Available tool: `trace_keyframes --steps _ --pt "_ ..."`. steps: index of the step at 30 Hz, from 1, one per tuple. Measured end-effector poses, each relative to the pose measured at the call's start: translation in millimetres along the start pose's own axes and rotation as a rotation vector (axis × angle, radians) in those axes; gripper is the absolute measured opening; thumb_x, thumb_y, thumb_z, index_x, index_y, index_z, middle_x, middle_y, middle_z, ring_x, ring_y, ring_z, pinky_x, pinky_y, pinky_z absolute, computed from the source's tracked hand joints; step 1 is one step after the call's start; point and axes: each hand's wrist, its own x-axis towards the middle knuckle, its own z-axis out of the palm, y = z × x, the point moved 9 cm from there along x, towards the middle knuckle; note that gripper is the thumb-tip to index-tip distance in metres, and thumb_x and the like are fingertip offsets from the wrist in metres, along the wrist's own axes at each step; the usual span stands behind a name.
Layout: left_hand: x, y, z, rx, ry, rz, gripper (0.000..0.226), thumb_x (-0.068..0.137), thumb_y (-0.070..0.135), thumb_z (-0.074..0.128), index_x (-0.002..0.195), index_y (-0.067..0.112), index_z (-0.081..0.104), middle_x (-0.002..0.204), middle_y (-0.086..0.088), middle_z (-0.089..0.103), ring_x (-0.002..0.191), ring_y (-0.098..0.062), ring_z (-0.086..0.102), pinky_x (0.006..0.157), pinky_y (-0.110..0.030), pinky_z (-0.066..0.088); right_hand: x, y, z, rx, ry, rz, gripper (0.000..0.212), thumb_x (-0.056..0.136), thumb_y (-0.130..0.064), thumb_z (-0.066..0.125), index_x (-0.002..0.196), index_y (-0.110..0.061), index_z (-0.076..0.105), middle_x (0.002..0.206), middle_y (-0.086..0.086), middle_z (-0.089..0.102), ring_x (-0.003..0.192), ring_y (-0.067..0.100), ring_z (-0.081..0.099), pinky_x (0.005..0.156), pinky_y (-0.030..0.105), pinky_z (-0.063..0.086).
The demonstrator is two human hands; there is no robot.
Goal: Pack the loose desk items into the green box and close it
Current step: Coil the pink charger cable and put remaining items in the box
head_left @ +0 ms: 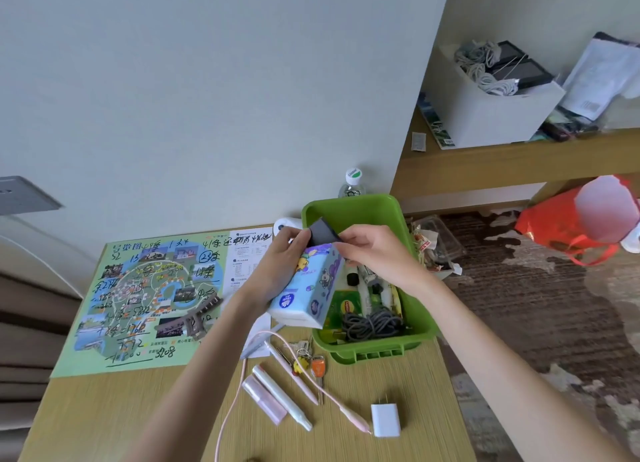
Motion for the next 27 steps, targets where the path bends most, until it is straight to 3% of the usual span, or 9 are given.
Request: trace_keyframes --steps 2,5,7,10,12,16,19,23,27 --pt "3 6 11 0.035 0.005 0.013 0.027 0.099 0.046 0.045 0.098 0.020 0.052 0.079 0.001 0.063 0.062 -0.010 0.062 0.054 -0.025 0.047 -3 1 -11 -0.027 0.064 -0.020 0.021 0.087 -0.018 0.070 0.099 -0.001 0.069 0.095 0.017 0.072 0.085 0.026 0.068 0.071 0.036 0.057" --pt "9 7 16 0.075 0.062 -0.010 0.035 0.097 0.052 0.046 0.103 0.019 0.052 0.083 0.000 0.066 0.068 -0.011 0.065 0.057 -0.026 0.049 -3 4 -33 -0.151 0.178 -0.041 0.014 0.085 -0.017 0.072 0.090 -0.004 0.070 0.086 0.013 0.072 0.083 0.031 0.068 0.076 0.049 0.056" --pt "15 6 9 0.115 0.136 -0.028 0.037 0.095 0.055 0.045 0.100 0.019 0.052 0.087 -0.002 0.066 0.074 -0.014 0.065 0.066 -0.030 0.051 -2 7 -54 -0.304 0.307 -0.046 0.012 0.084 -0.021 0.073 0.080 -0.009 0.070 0.074 0.005 0.071 0.074 0.024 0.067 0.071 0.044 0.055" --pt "23 5 -4 0.122 0.206 -0.051 0.038 0.095 0.055 0.046 0.089 0.018 0.052 0.080 0.001 0.063 0.065 -0.009 0.062 0.055 -0.025 0.045 7 11 -73 -0.636 0.413 -0.026 0.033 0.087 -0.027 0.069 0.061 -0.014 0.054 0.053 -0.003 0.054 0.053 0.018 0.051 0.058 0.035 0.045" --pt "27 5 -14 0.111 0.249 -0.053 0.041 0.096 0.053 0.046 0.094 0.013 0.054 0.078 0.001 0.062 0.063 -0.008 0.061 0.052 -0.025 0.046 18 13 -73 -0.798 0.424 -0.012 0.043 0.090 -0.027 0.066 0.058 -0.015 0.040 0.051 -0.002 0.043 0.048 0.019 0.041 0.049 0.032 0.033" --pt "33 -3 -36 0.032 0.298 -0.059 0.046 0.095 0.054 0.047 0.105 0.010 0.053 0.085 -0.003 0.065 0.074 -0.012 0.065 0.067 -0.036 0.057 39 9 -48 -0.943 0.410 -0.121 0.018 0.093 -0.026 0.061 0.079 -0.015 0.059 0.076 -0.001 0.058 0.065 0.019 0.052 0.056 0.030 0.036" --pt "37 -12 -51 0.019 0.303 -0.075 0.050 0.095 0.055 0.047 0.109 0.008 0.053 0.091 -0.006 0.065 0.078 -0.013 0.065 0.061 -0.032 0.056 52 15 -21 -1.052 0.338 -0.214 0.008 0.093 -0.016 0.060 0.097 -0.012 0.065 0.092 0.001 0.062 0.084 0.019 0.056 0.062 0.029 0.040" --pt "42 -20 -56 -0.062 0.254 -0.101 0.050 0.095 0.053 0.047 0.108 0.005 0.053 0.098 -0.011 0.065 0.085 -0.018 0.066 0.066 -0.033 0.056 60 46 5 -1.149 0.198 -0.200 0.021 0.087 0.003 0.056 0.102 -0.011 0.062 0.102 0.003 0.059 0.097 0.020 0.051 0.064 0.028 0.034" --pt "44 -10 -44 -0.075 0.174 -0.051 0.052 0.096 0.050 0.048 0.115 0.001 0.053 0.101 -0.012 0.067 0.091 -0.020 0.067 0.079 -0.040 0.058 61 65 7 -1.101 0.063 -0.116 0.034 0.088 0.006 0.054 0.116 -0.012 0.064 0.114 0.005 0.062 0.105 0.024 0.055 0.073 0.036 0.048"
